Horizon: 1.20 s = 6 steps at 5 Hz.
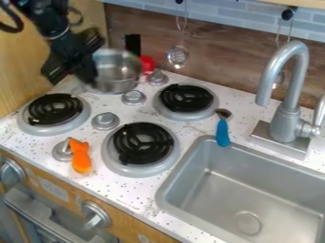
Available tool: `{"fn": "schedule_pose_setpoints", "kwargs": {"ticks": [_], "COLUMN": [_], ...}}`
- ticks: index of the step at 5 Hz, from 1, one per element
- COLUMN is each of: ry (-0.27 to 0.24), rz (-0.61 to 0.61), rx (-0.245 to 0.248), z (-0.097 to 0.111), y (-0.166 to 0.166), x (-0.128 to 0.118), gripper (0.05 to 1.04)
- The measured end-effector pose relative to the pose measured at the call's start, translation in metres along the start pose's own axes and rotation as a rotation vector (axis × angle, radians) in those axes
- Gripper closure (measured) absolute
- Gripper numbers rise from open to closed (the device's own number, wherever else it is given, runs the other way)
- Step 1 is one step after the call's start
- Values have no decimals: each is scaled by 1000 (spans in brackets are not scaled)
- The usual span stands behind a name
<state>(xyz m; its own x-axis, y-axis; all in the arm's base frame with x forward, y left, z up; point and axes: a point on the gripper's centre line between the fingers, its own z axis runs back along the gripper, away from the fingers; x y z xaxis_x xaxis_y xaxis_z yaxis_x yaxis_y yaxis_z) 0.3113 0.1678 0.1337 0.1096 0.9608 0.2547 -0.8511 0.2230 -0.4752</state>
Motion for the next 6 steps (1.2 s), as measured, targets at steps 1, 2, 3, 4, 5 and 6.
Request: {"fn": "schedule_pose_setpoints", "kwargs": {"ticks": [1,2,3,4,5,6], "ry": [-32,-35,-46,-64,-81,-85], "rz": [60,89,110,124,148,166], "rx": [34,60,75,94,96,116], "z": [-18,-36,-43,-49,-53,-60], "y": [8,14,21,33,44,58], "x": [35,59,70,79,89,95], "gripper": [1000,1000,1000,1000,1000,1000]}}
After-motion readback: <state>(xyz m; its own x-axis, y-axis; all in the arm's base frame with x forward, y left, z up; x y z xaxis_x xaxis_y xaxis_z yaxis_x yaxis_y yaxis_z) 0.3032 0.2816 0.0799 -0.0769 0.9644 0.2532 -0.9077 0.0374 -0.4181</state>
